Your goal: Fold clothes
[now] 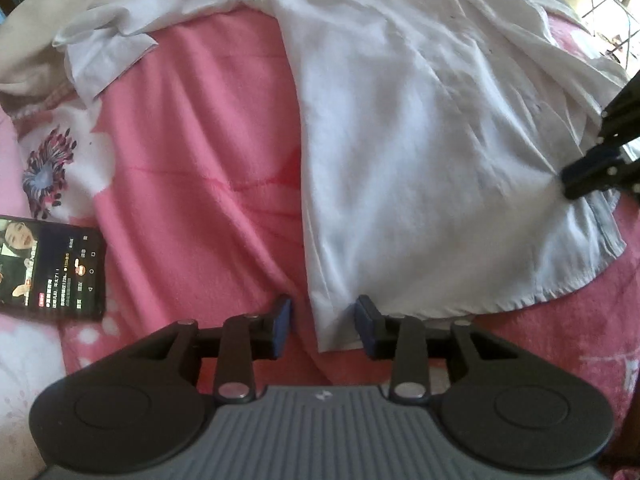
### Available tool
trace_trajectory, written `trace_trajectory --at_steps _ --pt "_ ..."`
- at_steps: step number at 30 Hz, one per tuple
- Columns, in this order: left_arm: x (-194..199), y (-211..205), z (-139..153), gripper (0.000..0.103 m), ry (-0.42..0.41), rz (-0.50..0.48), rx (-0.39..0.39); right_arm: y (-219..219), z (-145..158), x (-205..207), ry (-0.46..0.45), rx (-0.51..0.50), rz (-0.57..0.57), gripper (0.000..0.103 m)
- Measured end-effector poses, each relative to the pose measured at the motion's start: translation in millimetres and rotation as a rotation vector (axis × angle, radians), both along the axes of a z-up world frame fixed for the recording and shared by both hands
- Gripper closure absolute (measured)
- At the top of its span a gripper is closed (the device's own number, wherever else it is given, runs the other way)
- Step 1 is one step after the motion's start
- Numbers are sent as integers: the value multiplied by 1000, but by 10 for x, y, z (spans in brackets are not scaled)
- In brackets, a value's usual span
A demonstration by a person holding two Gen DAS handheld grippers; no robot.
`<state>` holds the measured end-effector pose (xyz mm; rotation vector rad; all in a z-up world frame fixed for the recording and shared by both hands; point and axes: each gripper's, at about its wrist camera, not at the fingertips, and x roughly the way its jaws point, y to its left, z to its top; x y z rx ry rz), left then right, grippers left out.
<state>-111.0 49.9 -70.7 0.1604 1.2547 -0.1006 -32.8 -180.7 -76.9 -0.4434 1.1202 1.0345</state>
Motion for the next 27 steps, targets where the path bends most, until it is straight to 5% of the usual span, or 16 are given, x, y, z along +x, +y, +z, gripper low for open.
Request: trace_trajectory --at_steps 6,12,16,18,24,27 --pt "12 7 20 51 9 8 -14 108 265 -72 -95 22 100 92" --pt "-109 64 276 34 -97 24 -39 133 13 -231 -82 -43 122 82" --pt "-203 57 514 9 -271 22 -117 -113 232 -96 -38 73 -50 66" --pt "-152 -1 561 7 -306 10 -165 -248 342 42 -37 149 -186 43" --pt "65 -279 603 7 -303 13 -234 -630 557 392 -46 293 -564 22" --pt "74 -360 637 6 -326 14 -223 -729 620 438 -103 276 -632 17"
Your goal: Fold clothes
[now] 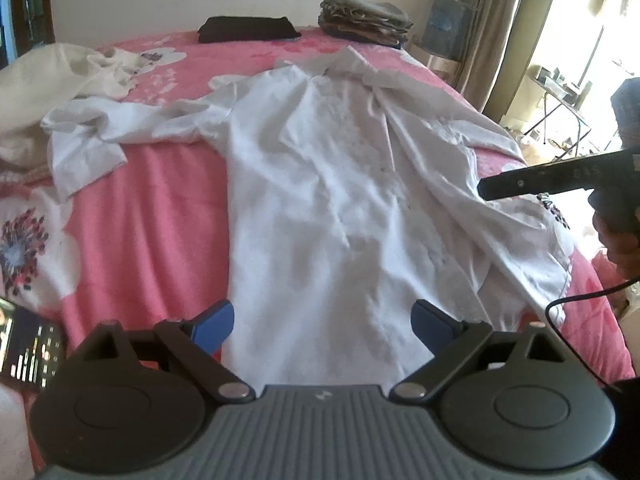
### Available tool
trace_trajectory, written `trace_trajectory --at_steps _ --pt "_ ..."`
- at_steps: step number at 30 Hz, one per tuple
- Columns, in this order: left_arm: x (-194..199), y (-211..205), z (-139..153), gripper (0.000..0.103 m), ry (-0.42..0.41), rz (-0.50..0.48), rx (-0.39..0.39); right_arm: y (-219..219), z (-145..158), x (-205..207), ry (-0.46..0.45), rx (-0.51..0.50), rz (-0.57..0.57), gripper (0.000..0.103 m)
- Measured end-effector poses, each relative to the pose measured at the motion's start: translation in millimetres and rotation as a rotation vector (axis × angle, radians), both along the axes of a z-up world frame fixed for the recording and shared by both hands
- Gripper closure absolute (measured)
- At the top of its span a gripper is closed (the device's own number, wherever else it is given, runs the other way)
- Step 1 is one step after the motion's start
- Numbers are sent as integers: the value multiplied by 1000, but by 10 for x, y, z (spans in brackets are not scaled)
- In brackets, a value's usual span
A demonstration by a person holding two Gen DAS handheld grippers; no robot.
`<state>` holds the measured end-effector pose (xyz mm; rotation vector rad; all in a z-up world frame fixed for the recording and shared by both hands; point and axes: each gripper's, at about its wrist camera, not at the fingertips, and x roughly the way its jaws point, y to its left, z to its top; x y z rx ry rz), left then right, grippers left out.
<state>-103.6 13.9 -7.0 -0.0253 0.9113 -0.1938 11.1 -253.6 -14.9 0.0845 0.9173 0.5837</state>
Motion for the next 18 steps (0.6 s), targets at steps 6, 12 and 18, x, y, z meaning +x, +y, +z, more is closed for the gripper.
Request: trace_trajectory --at_steps 6,12,18 --pt "31 -112 98 0 -94 13 37 -131 84 -78 -76 -38 -69 15" --pt "269 -329 81 0 -64 -49 16 -410 206 -151 -173 4 -226 1" --pt "477 -587 -142 0 -3 -61 37 -935 289 -247 -246 -1 -444 1"
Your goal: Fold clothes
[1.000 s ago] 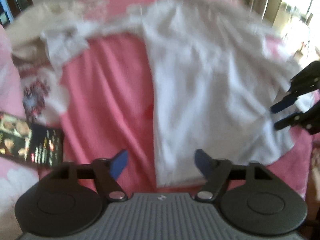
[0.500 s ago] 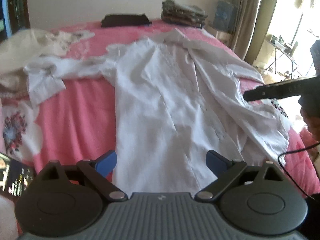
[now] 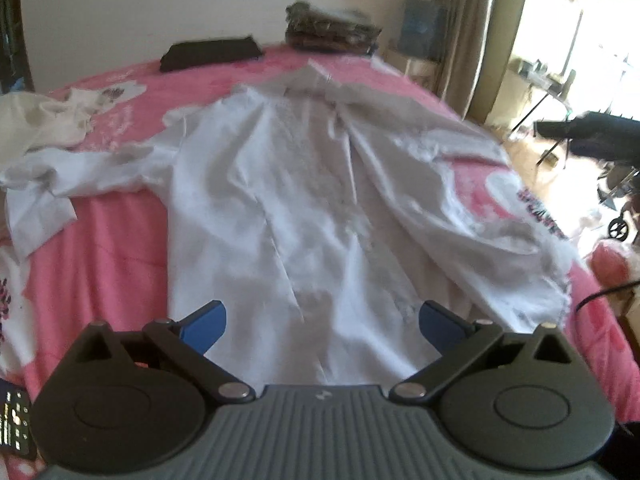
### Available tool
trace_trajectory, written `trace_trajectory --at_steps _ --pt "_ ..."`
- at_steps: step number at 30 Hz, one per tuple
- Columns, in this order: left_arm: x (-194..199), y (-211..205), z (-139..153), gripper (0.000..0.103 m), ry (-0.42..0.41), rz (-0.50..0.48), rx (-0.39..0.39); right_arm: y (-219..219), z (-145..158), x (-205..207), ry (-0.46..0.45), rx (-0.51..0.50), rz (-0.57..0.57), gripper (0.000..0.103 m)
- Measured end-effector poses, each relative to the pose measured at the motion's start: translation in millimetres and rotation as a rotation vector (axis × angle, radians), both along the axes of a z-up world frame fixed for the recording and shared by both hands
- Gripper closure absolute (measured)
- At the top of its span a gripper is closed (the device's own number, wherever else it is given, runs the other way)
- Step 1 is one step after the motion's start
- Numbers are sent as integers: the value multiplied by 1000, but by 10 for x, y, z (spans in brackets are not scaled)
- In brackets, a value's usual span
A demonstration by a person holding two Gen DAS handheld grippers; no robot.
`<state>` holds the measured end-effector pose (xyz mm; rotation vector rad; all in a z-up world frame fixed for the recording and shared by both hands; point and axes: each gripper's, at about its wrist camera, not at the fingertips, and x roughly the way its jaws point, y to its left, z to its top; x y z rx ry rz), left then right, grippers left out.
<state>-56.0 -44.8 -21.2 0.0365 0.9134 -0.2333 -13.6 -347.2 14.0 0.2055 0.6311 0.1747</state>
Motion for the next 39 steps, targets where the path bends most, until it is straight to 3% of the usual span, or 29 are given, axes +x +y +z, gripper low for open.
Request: trace_trajectory --at_steps 3,7,13,16,19,25,26,30,34,37,39 --pt "49 -18 -108 0 52 13 -12 -319 -15 -65 -6 20 -110 1" --pt "35 -49 -224 0 104 49 37 -612 -264 -55 143 72 -178 1" --pt "-105 -150 -374 0 162 25 144 -605 -626 -18 268 98 -59 6" --pt "-148 -167 -416 3 193 6 149 -499 -701 -41 299 93 46 8" --pt "-169 -171 -424 9 209 -8 146 -395 -749 -52 304 21 109 12" --pt "-219 -184 -463 17 235 -34 160 -386 -886 -42 362 -40 140 53" --pt "-234 -187 -471 17 236 -38 165 -397 -906 -44 372 -46 140 63" --pt "-275 -196 -496 18 240 -44 181 -437 -853 -109 345 -64 127 88" --pt "-274 -188 -517 18 245 -33 192 -434 -716 -171 299 -97 97 86" --pt "-269 -159 -527 18 256 -20 189 -347 -581 -287 267 -61 166 83" --pt "-267 -143 -524 18 259 -16 186 -363 -604 -360 309 -31 141 72"
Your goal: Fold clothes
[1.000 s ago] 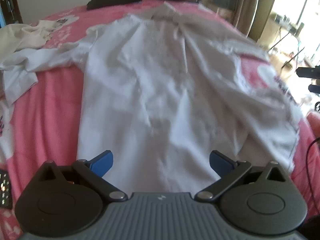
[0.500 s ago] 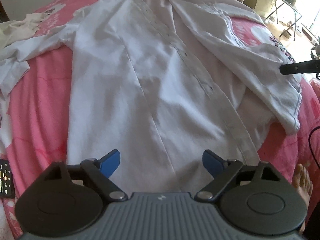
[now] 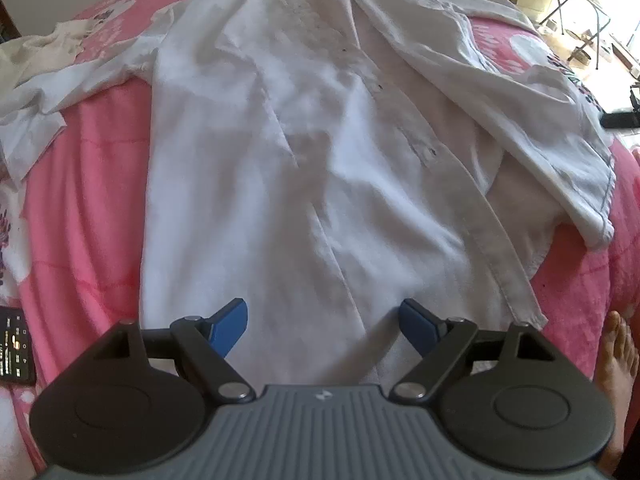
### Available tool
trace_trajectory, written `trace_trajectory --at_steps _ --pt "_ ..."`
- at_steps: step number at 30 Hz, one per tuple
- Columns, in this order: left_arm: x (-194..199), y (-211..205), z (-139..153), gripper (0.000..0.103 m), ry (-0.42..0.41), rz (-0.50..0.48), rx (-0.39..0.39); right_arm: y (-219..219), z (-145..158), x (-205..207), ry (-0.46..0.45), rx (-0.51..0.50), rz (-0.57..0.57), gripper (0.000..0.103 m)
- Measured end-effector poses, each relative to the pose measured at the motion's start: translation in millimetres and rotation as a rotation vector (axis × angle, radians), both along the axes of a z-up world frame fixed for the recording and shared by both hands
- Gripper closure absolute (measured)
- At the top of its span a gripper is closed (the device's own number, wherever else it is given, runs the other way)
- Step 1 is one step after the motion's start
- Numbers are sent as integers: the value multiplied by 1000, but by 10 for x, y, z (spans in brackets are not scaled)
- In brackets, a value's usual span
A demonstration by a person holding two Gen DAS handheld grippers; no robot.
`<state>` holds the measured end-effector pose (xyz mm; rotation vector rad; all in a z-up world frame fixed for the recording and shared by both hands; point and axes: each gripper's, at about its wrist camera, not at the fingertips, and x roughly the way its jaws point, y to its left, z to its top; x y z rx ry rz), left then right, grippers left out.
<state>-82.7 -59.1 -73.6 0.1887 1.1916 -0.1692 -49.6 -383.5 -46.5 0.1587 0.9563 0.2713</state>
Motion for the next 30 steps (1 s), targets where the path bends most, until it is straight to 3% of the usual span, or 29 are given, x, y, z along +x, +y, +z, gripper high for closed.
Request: trace_trajectory --at_steps 1,3,7,10,11,13,14,15,20,24,30 --pt "-1 4 0 18 0 0 -1 -9 -13 -36 23 11 -16 70" --pt "-3 5 -2 18 3 -3 -4 -168 -135 -89 86 88 -124 50" --pt "-12 -6 -20 18 13 -14 -4 -522 -476 -204 258 349 -354 48" --pt "-18 -10 -40 18 21 -14 -2 -553 -625 -252 288 463 -416 48" --pt "-18 -11 -45 18 23 -14 -1 -531 -630 -235 283 464 -413 52" --pt "-18 -10 -45 18 22 -12 0 -485 -635 -197 273 463 -405 74" --pt "-20 -4 -45 18 23 -9 1 -475 -623 -171 273 470 -402 92" --pt "-22 2 -47 18 24 -6 1 -466 -610 -145 272 477 -399 98" --pt "-16 21 -74 18 40 10 -2 -314 -236 50 189 543 -304 101" --pt "-26 14 -89 18 43 6 2 -19 131 561 120 580 -165 101" --pt "-38 40 -109 18 54 12 5 620 322 1313 81 507 -6 98"
